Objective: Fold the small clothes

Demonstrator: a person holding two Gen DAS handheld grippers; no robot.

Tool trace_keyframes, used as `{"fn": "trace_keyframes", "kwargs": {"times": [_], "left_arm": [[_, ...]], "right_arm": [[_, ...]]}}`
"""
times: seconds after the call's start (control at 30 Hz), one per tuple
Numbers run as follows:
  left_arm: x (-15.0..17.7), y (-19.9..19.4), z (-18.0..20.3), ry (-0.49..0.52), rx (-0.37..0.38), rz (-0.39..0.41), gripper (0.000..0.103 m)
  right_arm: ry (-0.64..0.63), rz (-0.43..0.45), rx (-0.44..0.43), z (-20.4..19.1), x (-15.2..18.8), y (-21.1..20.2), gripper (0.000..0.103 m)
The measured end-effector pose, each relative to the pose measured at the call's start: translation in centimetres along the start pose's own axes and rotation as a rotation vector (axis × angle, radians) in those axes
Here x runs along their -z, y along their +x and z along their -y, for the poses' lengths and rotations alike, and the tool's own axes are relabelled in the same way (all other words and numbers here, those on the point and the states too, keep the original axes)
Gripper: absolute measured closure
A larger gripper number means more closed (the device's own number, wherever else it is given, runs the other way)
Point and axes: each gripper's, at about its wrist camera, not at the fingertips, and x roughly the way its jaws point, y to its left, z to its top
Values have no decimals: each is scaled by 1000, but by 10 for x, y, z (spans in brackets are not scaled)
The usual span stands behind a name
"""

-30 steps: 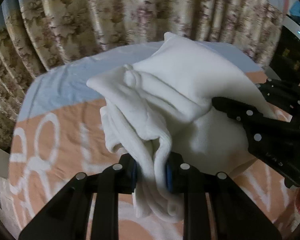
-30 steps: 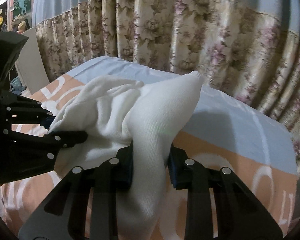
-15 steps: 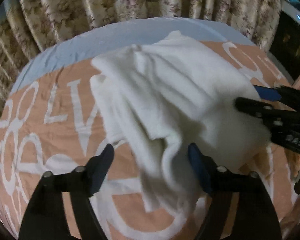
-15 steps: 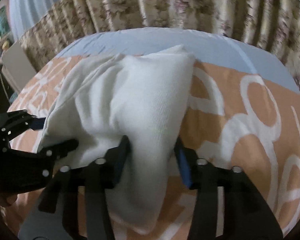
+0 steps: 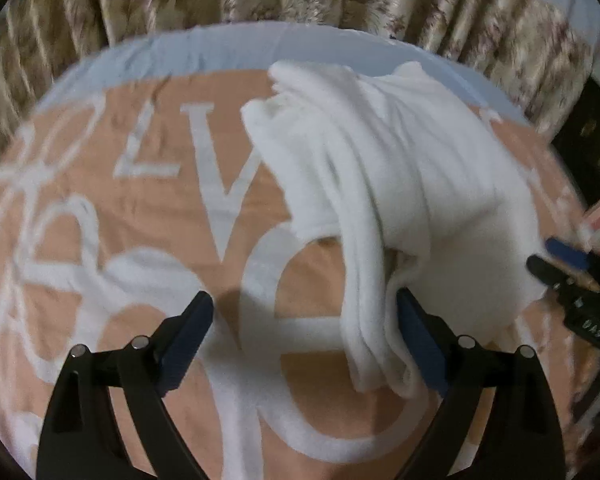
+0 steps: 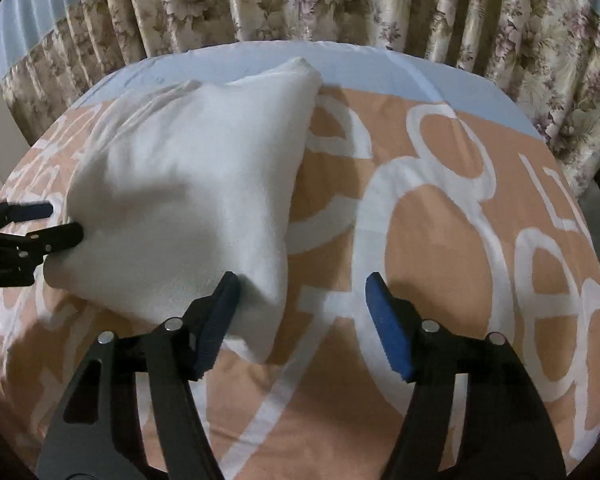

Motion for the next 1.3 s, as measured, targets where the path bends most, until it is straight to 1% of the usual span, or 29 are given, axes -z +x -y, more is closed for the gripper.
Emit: {"fn": "trace_keyframes", "kwargs": {"times": [0.07,0.13,0.17,0.27,0.33,0.37,0.43,0.5,0.53,0.63,0.67,0.8,0.93,1.0,1.03,1.1,1.17,1.3], "left_arm": [[1,-3,-8,-16,38,0,10],[1,-10,-5,2,40,7,11],[0,-17,-1,27,34,22,11],[-3,-38,17,101,11,74,11],[-11,-42,26,119,-14,93,11],[-17,-39,27,123,-24,94,11],[-28,-30,28,128,-47,95,11],[-35,-14,25,137,-107,83,10],[-37,-9,21,134,-115,72,10],[-41,-2,4,109,-77,57,9],[-40,0,-1,107,-69,52,7],[-33,-1,-11,81,-34,43,6],[-25,-19,-3,56,-62,50,7],[-17,-32,3,50,-79,60,7],[-14,-35,4,51,-83,63,7],[-4,-45,9,52,-103,71,6],[6,-56,11,45,-126,91,6],[21,-83,15,37,-171,129,6]], "right_arm": [[-5,-2,-5,1,3,-2,37],[-12,2,-11,2,5,-6,37],[-10,6,-20,3,6,-10,37],[21,48,-65,7,3,-28,37],[34,89,-86,5,1,-40,35],[37,100,-90,3,-2,-43,32],[25,100,-85,-4,-5,-40,32],[8,89,-50,-11,-7,-32,32],[8,71,-36,-13,-6,-24,32],[20,30,-5,-11,3,-9,34],[30,32,-8,-9,6,-8,34],[68,35,-32,-3,12,-8,33],[32,56,-9,-11,10,-13,33],[26,79,-9,-17,7,-23,33],[26,87,-8,-19,5,-27,32],[26,113,7,-26,3,-37,20],[33,131,17,-32,1,-45,14],[71,160,3,-40,0,-63,7]]}}
